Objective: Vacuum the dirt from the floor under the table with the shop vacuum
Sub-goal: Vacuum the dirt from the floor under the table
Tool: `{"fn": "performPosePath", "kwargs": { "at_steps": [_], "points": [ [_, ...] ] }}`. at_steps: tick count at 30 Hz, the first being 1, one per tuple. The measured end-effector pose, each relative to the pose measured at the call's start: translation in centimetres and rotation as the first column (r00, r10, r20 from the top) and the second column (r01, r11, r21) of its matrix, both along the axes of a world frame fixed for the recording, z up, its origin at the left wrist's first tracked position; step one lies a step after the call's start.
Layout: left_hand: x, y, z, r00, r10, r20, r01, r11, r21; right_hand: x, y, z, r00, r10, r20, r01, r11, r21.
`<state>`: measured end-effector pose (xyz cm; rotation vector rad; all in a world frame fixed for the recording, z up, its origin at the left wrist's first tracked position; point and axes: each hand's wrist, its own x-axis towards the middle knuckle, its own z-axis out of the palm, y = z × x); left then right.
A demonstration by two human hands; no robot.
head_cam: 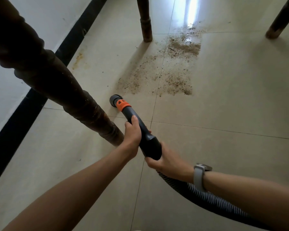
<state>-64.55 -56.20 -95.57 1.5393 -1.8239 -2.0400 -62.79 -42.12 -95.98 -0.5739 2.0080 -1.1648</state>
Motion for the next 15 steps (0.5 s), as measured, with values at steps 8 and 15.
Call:
{"fn": "performPosePath", "kwargs": {
  "at_steps": [8,15],
  "points": [
    [-3.6,-3.8,0.2,0.996,0.082,0.028,-0.078,0.990,-0.114,-4.0,-4.3,-0.1,0.991,0.088,0.097,-0.067,0.978,-0.198],
    [-4.3,-5.3,-0.1,0.993,0.114,-0.026,-0.116,0.989,-0.095,-4.4,-6.5,-2.1,0.995,-0.038,0.097,0.039,0.999,-0.005]
  ]
}}
